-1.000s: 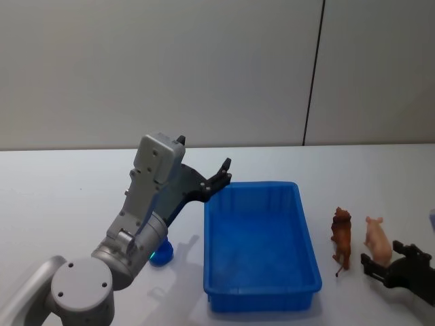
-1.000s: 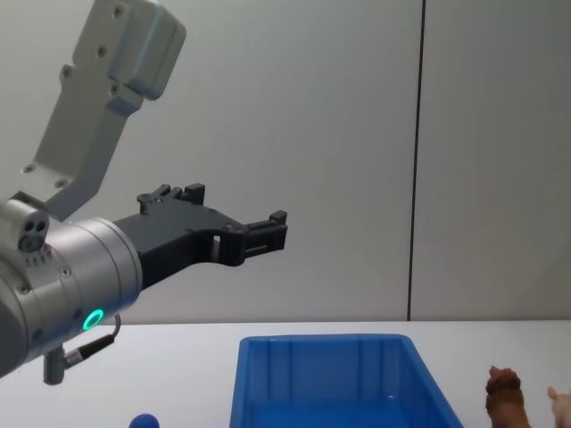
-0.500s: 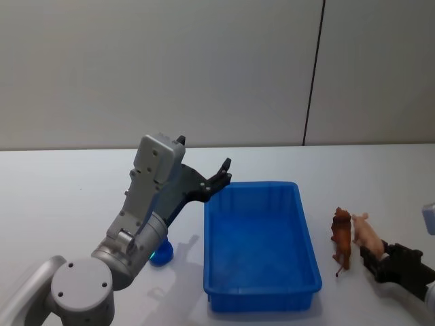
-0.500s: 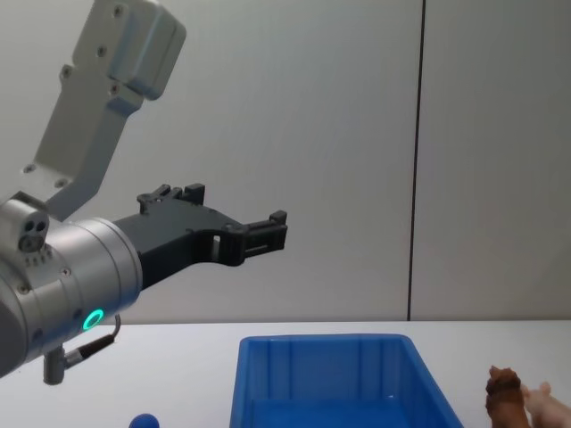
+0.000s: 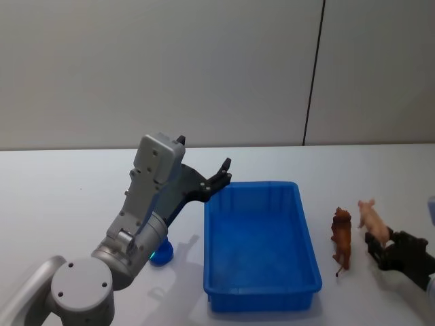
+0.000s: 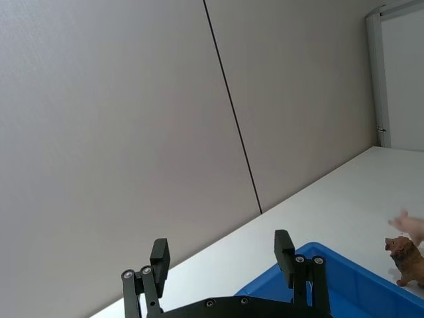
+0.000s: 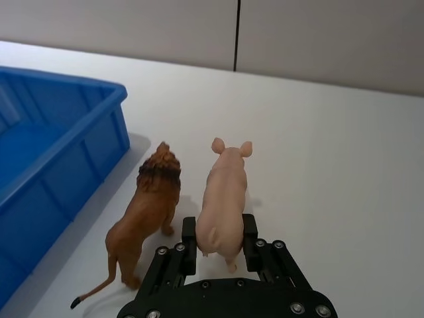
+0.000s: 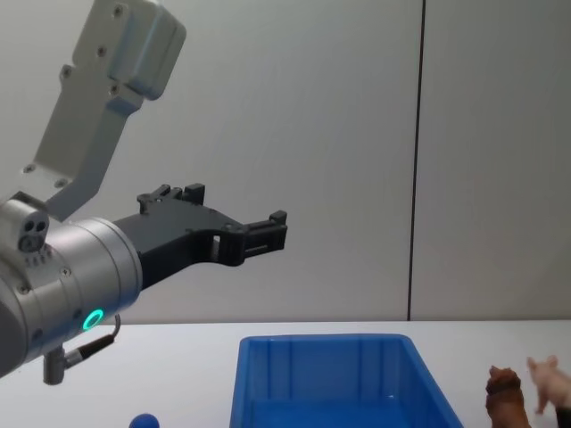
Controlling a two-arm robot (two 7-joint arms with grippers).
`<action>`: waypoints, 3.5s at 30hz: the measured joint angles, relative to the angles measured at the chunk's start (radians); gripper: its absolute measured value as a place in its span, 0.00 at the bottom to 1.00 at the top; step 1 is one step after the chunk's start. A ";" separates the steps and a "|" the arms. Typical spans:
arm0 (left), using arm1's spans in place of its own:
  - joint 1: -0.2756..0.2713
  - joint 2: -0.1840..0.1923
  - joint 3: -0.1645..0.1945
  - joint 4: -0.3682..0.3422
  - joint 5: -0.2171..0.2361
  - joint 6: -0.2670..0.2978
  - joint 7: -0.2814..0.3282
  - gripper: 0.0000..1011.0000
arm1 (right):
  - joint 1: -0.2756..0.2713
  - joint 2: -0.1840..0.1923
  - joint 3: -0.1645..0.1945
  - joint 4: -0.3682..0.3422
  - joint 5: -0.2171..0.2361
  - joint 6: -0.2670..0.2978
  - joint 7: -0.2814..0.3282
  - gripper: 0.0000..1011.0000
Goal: Pick up the two dolls from the table and place them into the box.
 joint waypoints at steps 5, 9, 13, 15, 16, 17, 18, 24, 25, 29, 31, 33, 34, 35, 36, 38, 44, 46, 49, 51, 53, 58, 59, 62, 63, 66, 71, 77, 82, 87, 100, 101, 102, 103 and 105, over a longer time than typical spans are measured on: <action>0.000 0.000 0.000 0.000 0.000 0.000 0.000 0.99 | -0.003 0.004 0.006 -0.025 -0.010 -0.025 -0.022 0.38; 0.000 0.000 0.000 0.000 0.000 0.000 0.000 0.99 | -0.004 0.011 0.014 -0.056 -0.015 -0.047 -0.030 0.38; 0.000 0.000 0.000 0.000 0.000 0.000 0.000 0.99 | -0.003 0.018 0.021 -0.088 -0.015 -0.063 -0.023 0.38; 0.000 0.000 0.000 0.000 0.000 0.000 0.000 0.99 | 0.000 0.022 0.024 -0.107 -0.015 -0.070 -0.009 0.38; 0.000 0.000 0.000 0.000 0.000 0.000 0.000 0.99 | 0.001 0.023 0.025 -0.112 -0.014 -0.072 -0.005 0.38; 0.000 0.000 0.000 0.000 0.000 0.000 0.000 0.99 | 0.002 0.024 0.026 -0.118 -0.013 -0.073 0.001 0.38; 0.000 0.000 0.000 0.000 0.000 0.000 0.000 0.99 | 0.005 0.025 0.027 -0.127 -0.011 -0.075 0.012 0.38; 0.000 0.000 0.000 0.000 0.000 0.000 0.000 0.99 | 0.016 0.028 0.029 -0.156 -0.003 -0.077 0.062 0.38; 0.000 0.000 0.000 0.000 0.000 0.000 0.000 0.99 | 0.019 0.028 0.027 -0.162 -0.002 -0.077 0.076 0.38; 0.000 0.000 0.000 0.000 0.000 0.000 0.000 0.99 | 0.029 0.023 0.021 -0.174 0.001 -0.071 0.113 0.38; 0.000 0.000 0.000 0.000 0.000 0.000 0.000 0.99 | 0.036 0.018 0.015 -0.179 0.002 -0.062 0.141 0.37; 0.000 0.000 0.000 0.000 0.000 0.000 0.000 0.99 | 0.040 0.015 0.010 -0.182 0.002 -0.056 0.156 0.38; 0.000 0.000 0.000 0.000 0.000 0.000 0.000 0.99 | 0.044 0.010 0.004 -0.183 0.002 -0.050 0.171 0.38; 0.000 0.000 0.000 0.000 0.000 0.000 0.000 0.99 | 0.046 0.007 0.001 -0.183 0.001 -0.045 0.182 0.38; 0.000 0.000 0.000 0.000 0.000 0.000 0.000 0.99 | 0.049 0.004 -0.003 -0.184 0.000 -0.042 0.189 0.38; 0.000 0.000 0.000 0.000 0.000 0.000 0.000 0.99 | 0.055 -0.005 -0.014 -0.184 -0.003 -0.031 0.212 0.38; 0.000 0.000 0.000 0.000 0.000 0.000 0.000 0.99 | 0.066 -0.027 -0.043 -0.181 -0.017 0.001 0.265 0.38; 0.000 0.000 0.000 0.000 0.000 0.000 0.000 0.99 | 0.068 -0.031 -0.049 -0.180 -0.021 0.008 0.274 0.38; 0.000 0.000 0.000 0.000 0.000 0.000 0.000 0.99 | 0.072 -0.042 -0.065 -0.173 -0.033 0.025 0.289 0.38; 0.000 0.000 0.000 0.000 0.000 0.000 0.000 0.99 | 0.073 -0.045 -0.070 -0.170 -0.037 0.030 0.292 0.38; 0.000 0.000 0.000 0.000 0.000 0.000 0.000 0.99 | 0.075 -0.049 -0.075 -0.165 -0.044 0.039 0.294 0.42; 0.000 0.000 0.000 0.000 0.000 0.000 0.000 0.99 | 0.079 -0.055 -0.085 -0.155 -0.054 0.051 0.294 0.58; 0.000 0.000 0.000 0.000 0.000 0.000 0.000 0.99 | 0.079 -0.057 -0.087 -0.152 -0.056 0.053 0.294 0.62; 0.000 0.000 0.000 0.000 0.000 0.000 0.000 0.99 | 0.080 -0.058 -0.090 -0.148 -0.058 0.057 0.291 0.72; 0.000 0.000 0.000 0.000 0.000 0.000 0.000 0.99 | 0.080 -0.058 -0.090 -0.148 -0.058 0.057 0.291 0.72; 0.000 0.000 0.000 0.000 0.000 0.000 0.000 0.99 | 0.080 -0.059 -0.092 -0.145 -0.059 0.058 0.285 0.81; 0.000 0.000 0.000 0.000 0.000 0.000 0.000 0.99 | 0.077 -0.056 -0.092 -0.144 -0.056 0.058 0.272 0.95; 0.000 0.000 0.000 0.000 0.000 0.000 0.000 0.99 | 0.067 -0.046 -0.086 -0.149 -0.045 0.060 0.245 0.99; 0.000 0.000 0.000 0.000 0.000 0.000 0.000 0.99 | 0.050 -0.031 -0.076 -0.158 -0.033 0.069 0.217 0.99; 0.000 0.000 0.000 0.000 0.000 0.000 0.000 0.99 | 0.027 -0.011 -0.063 -0.168 -0.019 0.083 0.182 0.99; 0.000 0.000 0.000 0.000 0.000 0.000 0.000 0.99 | -0.026 0.032 -0.039 -0.176 0.003 0.111 0.117 0.99; 0.000 0.000 0.000 0.000 0.000 0.000 0.000 0.99 | -0.030 0.035 -0.038 -0.175 0.005 0.114 0.113 0.99; 0.000 0.000 0.000 0.000 0.000 0.000 0.000 0.99 | -0.031 0.036 -0.037 -0.174 0.006 0.116 0.111 0.99; 0.000 0.000 0.000 0.000 0.000 0.000 0.000 0.99 | -0.032 0.036 -0.037 -0.173 0.006 0.118 0.110 0.99; 0.000 0.000 0.000 0.000 0.000 0.000 0.000 0.99 | -0.034 0.037 -0.036 -0.167 0.009 0.123 0.104 0.99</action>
